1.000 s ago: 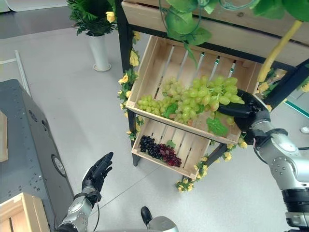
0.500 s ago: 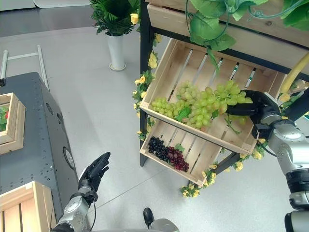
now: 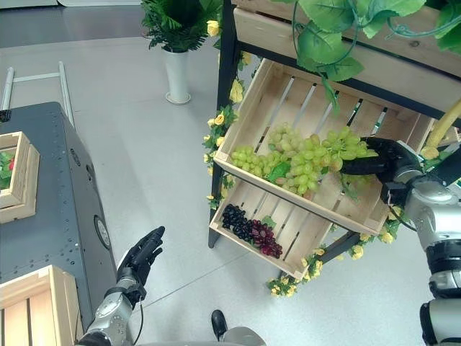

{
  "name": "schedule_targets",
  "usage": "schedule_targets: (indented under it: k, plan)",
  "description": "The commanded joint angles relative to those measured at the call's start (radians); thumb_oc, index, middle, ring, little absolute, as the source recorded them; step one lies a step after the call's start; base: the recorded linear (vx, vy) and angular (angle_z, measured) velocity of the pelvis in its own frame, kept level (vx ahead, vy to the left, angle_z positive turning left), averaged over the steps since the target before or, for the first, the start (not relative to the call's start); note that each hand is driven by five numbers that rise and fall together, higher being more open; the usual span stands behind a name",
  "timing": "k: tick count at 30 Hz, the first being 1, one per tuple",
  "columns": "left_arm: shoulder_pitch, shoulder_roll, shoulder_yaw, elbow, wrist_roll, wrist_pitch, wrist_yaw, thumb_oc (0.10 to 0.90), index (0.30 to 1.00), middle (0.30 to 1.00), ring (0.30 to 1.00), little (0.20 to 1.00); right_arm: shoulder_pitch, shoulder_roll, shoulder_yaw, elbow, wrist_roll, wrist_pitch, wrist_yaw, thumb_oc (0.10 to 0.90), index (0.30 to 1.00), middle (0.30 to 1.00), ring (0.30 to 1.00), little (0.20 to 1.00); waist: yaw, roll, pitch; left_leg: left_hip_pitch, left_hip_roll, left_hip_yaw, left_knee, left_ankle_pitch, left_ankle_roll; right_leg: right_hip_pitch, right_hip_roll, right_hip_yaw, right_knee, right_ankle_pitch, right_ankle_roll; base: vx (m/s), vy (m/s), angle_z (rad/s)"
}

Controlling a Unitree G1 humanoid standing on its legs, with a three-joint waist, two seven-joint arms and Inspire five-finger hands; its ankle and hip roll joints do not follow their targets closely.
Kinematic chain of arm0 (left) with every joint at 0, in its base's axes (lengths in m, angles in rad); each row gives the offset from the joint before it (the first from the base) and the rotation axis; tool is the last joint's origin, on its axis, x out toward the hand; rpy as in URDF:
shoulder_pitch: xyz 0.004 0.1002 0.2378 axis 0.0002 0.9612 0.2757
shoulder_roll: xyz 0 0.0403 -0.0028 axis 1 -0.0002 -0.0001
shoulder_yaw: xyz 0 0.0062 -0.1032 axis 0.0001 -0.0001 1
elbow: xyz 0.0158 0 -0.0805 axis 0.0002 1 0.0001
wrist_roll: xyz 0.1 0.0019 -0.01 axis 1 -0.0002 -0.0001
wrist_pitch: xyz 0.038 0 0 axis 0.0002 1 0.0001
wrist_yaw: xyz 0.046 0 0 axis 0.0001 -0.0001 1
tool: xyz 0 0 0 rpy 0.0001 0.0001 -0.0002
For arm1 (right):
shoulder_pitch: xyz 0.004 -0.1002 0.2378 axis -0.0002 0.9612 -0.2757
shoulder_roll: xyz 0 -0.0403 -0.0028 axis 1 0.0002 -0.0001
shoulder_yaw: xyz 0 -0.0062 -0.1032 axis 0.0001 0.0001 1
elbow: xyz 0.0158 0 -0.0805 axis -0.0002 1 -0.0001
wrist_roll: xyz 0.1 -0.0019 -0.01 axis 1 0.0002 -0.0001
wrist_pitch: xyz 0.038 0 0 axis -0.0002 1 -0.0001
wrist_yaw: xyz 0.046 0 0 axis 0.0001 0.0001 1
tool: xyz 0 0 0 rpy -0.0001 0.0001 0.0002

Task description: Pick up the fruits from the basket on one side to the basket on the other side

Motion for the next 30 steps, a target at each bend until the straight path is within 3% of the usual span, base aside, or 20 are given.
schedule_targets:
  k: [1, 13, 20, 25, 30]
  plan:
    - [-0.08, 0.04, -0.024, -0.034, 0.037, -0.081, -0.024, 0.8, 0.9, 0.9, 0.9, 0.9, -0.164, -0.134, -0.053, 0.158, -0.073, -0.101, -0.054, 0.8, 0.9, 0.9, 0.9, 0.9, 0.005, -0.006, -0.045, -0.012, -0.02, -0.034, 0.009, -0.081, 0.023, 0.068, 0.051, -0.026, 0.002, -0.08, 0.016, 0.0, 0.0, 0.0]
    - [-0.081, 0.034, -0.031, -0.038, 0.024, -0.082, -0.028, 0.8, 0.9, 0.9, 0.9, 0.9, -0.182, -0.147, -0.042, 0.131, -0.105, -0.11, -0.084, 0.8, 0.9, 0.9, 0.9, 0.9, -0.005, 0.002, -0.047, -0.014, -0.023, -0.031, 0.009, -0.081, 0.021, 0.063, 0.051, -0.019, 0.002, -0.079, 0.014, 0.0, 0.0, 0.0]
    - [-0.074, 0.03, -0.033, -0.038, 0.027, -0.082, -0.025, 0.8, 0.9, 0.9, 0.9, 0.9, -0.194, -0.183, -0.017, 0.088, -0.238, -0.216, -0.116, 0.8, 0.9, 0.9, 0.9, 0.9, -0.006, -0.002, -0.051, -0.017, -0.022, -0.03, 0.009, -0.08, 0.022, 0.061, 0.051, -0.018, 0.002, -0.08, 0.016, 0.0, 0.0, 0.0]
    - [-0.065, 0.027, -0.018, -0.028, 0.034, -0.088, -0.026, 0.8, 0.9, 0.9, 0.9, 0.9, -0.113, -0.171, -0.051, -0.078, -0.303, -0.263, -0.125, 0.8, 0.9, 0.9, 0.9, 0.9, -0.017, -0.001, -0.055, -0.02, -0.023, -0.028, 0.009, -0.08, 0.025, 0.057, 0.052, -0.011, 0.002, -0.081, 0.018, 0.0, 0.0, 0.0]
    - [-0.054, 0.024, 0.017, -0.03, 0.039, -0.09, -0.025, 0.8, 0.9, 0.9, 0.9, 0.9, 0.077, -0.108, -0.143, -0.345, -0.443, -0.295, -0.132, 0.8, 0.9, 0.9, 0.9, 0.9, -0.046, 0.009, -0.058, -0.02, -0.024, -0.014, 0.009, -0.082, 0.028, 0.052, 0.051, -0.001, 0.002, -0.083, 0.02, 0.01, 0.015, -0.03]
